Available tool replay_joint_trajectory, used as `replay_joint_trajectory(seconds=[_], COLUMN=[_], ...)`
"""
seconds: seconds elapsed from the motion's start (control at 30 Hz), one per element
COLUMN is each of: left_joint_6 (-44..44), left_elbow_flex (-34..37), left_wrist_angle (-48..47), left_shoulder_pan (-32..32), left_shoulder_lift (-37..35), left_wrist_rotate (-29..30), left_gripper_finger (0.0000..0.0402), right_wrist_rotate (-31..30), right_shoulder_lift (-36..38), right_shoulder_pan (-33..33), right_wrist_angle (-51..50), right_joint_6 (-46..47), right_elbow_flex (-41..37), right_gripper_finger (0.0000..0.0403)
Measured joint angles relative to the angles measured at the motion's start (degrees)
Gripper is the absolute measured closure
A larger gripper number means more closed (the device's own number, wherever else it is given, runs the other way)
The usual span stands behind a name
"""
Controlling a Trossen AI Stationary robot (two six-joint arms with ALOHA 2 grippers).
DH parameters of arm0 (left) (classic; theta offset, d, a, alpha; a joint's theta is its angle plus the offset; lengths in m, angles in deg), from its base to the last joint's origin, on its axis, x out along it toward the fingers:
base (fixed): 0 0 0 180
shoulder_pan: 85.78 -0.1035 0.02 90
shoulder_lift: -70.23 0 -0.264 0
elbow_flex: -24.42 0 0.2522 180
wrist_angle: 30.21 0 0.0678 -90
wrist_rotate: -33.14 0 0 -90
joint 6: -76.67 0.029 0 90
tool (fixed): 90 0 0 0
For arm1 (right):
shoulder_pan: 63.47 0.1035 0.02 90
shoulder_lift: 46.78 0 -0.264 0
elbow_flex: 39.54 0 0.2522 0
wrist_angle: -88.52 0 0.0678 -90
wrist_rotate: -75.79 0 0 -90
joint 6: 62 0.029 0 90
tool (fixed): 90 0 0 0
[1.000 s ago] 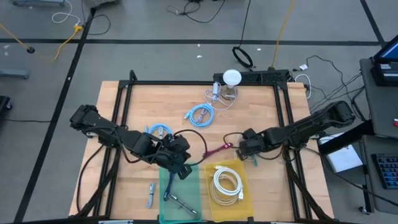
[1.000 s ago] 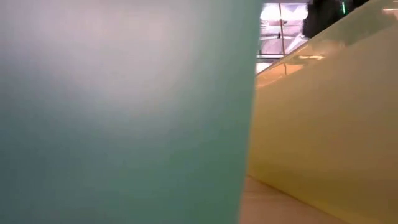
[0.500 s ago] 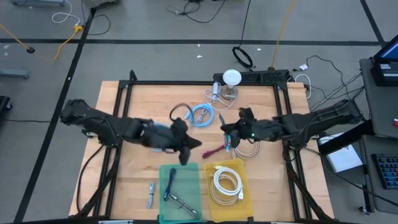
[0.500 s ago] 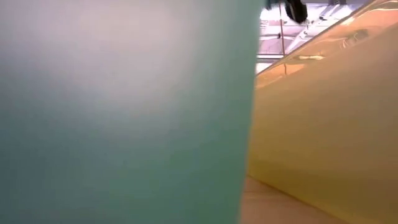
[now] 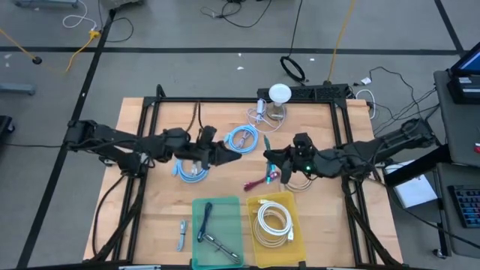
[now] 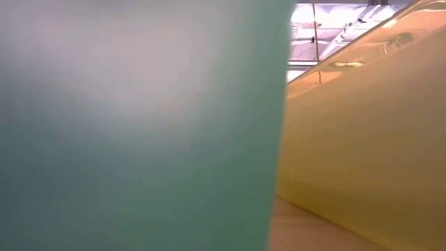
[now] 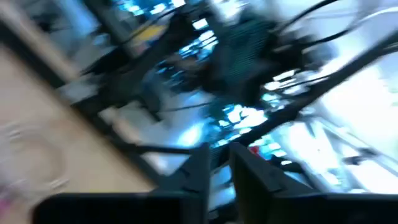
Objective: Pick & Place USB Port
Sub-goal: Put the green charger cable into the green bin
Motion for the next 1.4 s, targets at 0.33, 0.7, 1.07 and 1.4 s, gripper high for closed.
replay_joint_trajectory(seconds=[0.33, 0.7, 1.07, 1.4], left_joint_6=[2.85, 3.01, 1.96, 2.56], left_elbow_flex=[-9.95, -10.52, -10.48, -10.48], left_wrist_angle=[-6.64, -6.46, -3.64, -3.80], left_shoulder_pan=[-0.16, -0.23, 0.41, 2.96], left_shoulder_lift=[2.60, 5.03, 5.78, 5.84], left_wrist_rotate=[-6.89, -6.26, -6.02, -5.41], left_gripper_finger=[0.0134, 0.0148, 0.0153, 0.0242], right_wrist_rotate=[0.04, 2.05, 5.04, 5.27], right_shoulder_lift=[-2.78, -6.49, -9.98, -9.90], right_shoulder_pan=[-0.59, -1.01, -2.75, -3.52], right_wrist_angle=[12.90, 20.98, 24.39, 26.28], right_joint_6=[-2.95, -3.78, -2.34, -3.27], right_elbow_flex=[0.00, 0.00, 0.02, 0.02], right_gripper_finger=[0.0384, 0.0384, 0.0384, 0.0384])
